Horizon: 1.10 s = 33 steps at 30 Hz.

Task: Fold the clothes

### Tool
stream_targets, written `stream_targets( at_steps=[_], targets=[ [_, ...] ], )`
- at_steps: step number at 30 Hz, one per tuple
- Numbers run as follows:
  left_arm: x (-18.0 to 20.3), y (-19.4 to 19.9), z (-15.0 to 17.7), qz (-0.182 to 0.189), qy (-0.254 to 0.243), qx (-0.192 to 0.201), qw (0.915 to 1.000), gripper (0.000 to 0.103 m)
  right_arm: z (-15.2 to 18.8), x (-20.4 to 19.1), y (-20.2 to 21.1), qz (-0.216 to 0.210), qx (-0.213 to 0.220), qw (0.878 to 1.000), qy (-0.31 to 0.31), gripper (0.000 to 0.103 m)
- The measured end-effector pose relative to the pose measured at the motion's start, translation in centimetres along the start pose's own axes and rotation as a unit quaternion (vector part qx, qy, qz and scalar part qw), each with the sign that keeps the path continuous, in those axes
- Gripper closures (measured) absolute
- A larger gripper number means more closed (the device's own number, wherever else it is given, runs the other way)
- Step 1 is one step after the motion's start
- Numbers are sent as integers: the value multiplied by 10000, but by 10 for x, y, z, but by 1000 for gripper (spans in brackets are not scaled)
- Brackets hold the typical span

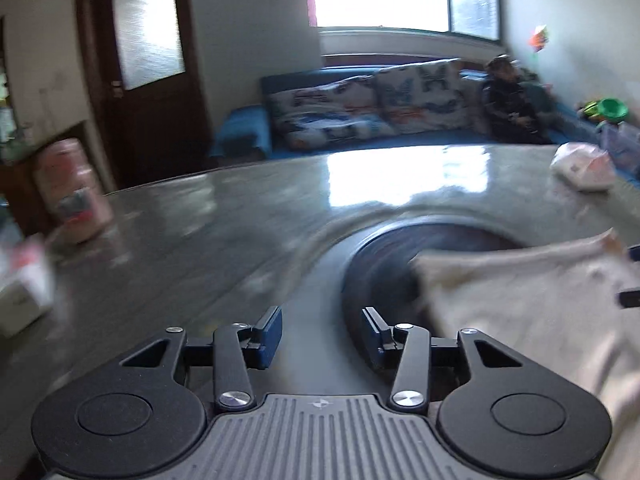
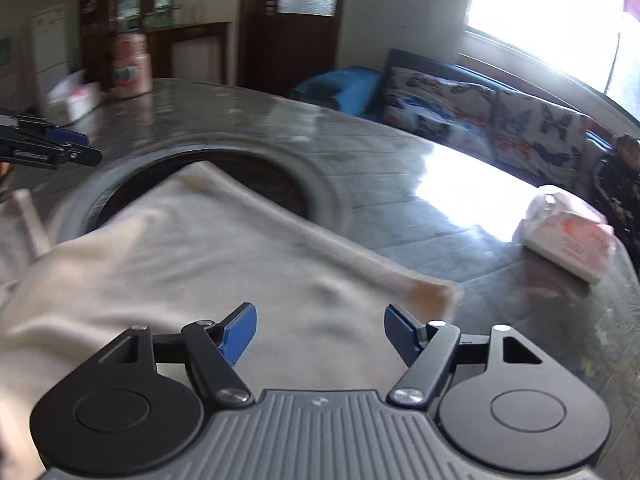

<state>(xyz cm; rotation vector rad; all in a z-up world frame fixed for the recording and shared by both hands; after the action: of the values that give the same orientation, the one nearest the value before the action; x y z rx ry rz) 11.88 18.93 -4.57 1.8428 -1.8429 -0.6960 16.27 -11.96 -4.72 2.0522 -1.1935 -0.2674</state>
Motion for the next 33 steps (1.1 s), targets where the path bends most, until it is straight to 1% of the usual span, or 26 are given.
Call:
stream_targets(
  at_steps=[3, 6, 9, 12, 13, 16, 17, 18, 19, 20, 23, 24, 25, 27, 28, 29, 31, 33],
  targets=[
    [-21, 28, 31, -370, 155, -99, 9991, 46, 5, -31, 21, -326, 87, 9992, 196, 30],
    [-38, 54, 56, -707, 298, -144, 9969, 43, 10, -63, 42, -663, 167, 9968, 413, 29],
    [-42, 68, 76, -687, 516, -251, 9960, 42, 16, -88, 58, -968, 176, 9935, 571, 29],
    [-39, 72, 87, -599, 543, -285, 9963, 43, 22, -102, 72, -1107, 185, 9917, 620, 30],
    [-38, 71, 89, -544, 566, -294, 9965, 53, 24, -104, 77, -1130, 188, 9915, 614, 32],
    [-35, 69, 91, -370, 633, -252, 9970, 73, 29, -109, 93, -1278, 161, 9897, 620, 36],
    [-33, 68, 90, -336, 624, -232, 9972, 77, 31, -111, 98, -1340, 146, 9889, 626, 36],
    [-32, 68, 90, -321, 599, -212, 9975, 86, 32, -112, 104, -1403, 131, 9880, 632, 39],
    [-30, 67, 89, -300, 576, -198, 9977, 92, 34, -114, 109, -1466, 116, 9871, 638, 42],
    [-29, 66, 89, -315, 552, -177, 9978, 92, 38, -118, 111, -1498, 77, 9861, 710, 43],
    [-30, 70, 86, -465, 535, -87, 9974, 95, 51, -132, 110, -1508, -9, 9843, 918, 53],
    [-32, 73, 84, -532, 565, -32, 9970, 95, 53, -134, 108, -1476, -9, 9846, 940, 63],
    [-36, 76, 82, -604, 602, 22, 9964, 95, 55, -135, 105, -1450, -51, 9854, 891, 76],
    [-44, 88, 77, -787, 627, 150, 9948, 95, 58, -136, 98, -1399, -137, 9869, 788, 93],
    [-48, 94, 75, -900, 615, 215, 9938, 95, 58, -138, 99, -1461, -135, 9861, 781, 98],
    [-52, 100, 73, -973, 607, 259, 9931, 95, 58, -139, 100, -1526, -131, 9852, 776, 99],
    [-61, 109, 74, -1073, 612, 291, 9919, 95, 61, -145, 115, -1682, -28, 9796, 1101, 100],
    [-67, 110, 79, -1122, 625, 219, 9915, 95, 67, -151, 124, -1791, -24, 9739, 1392, 101]
  ],
)
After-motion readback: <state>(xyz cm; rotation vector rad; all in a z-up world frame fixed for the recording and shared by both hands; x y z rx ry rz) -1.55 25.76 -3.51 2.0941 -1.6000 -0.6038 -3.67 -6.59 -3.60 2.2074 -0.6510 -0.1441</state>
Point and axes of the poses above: each gripper's, at about its wrist camera, not at the fingertips, and y roughly against the way its jaws point, x to its right, z to its underside, the point moved 9 cm from there along -y, roughly the way its jaws point, and after that the axes turned 6 degrees about z, right-handed, at the moved point
